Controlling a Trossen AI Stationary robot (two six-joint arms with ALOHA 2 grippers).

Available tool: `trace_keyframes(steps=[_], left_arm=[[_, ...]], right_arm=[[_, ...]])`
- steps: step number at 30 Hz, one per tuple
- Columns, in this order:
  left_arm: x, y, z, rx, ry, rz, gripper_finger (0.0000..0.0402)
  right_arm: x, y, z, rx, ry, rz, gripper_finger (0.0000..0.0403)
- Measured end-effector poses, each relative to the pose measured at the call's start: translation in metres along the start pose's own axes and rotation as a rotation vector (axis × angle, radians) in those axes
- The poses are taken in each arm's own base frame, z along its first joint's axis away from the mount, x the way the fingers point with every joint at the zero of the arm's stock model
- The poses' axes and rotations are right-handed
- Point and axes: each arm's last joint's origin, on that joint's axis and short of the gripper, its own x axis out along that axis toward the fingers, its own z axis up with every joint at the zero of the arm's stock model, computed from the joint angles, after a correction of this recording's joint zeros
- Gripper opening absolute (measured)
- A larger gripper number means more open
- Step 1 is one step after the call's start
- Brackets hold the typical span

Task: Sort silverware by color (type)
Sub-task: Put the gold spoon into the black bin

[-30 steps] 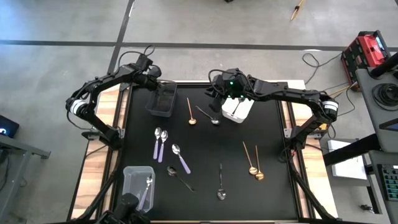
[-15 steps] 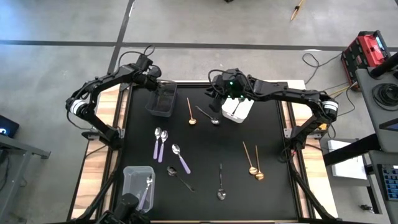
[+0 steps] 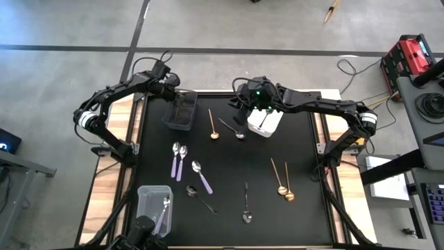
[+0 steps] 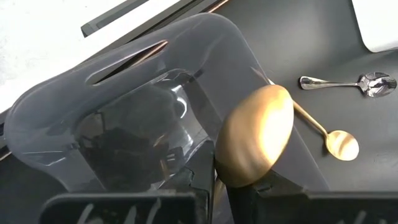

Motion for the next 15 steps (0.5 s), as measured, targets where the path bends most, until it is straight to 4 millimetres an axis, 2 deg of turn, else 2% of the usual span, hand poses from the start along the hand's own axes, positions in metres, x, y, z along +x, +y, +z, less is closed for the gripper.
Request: trace_keyframes(steps=[15], left_arm=[[0.0000,0.0002,0.0000,0.004,0.000,0.008,0.0015]], right_arm=[[0.0000,0.0000,-0.0010,0.006,0.010,0.000,0.0070]])
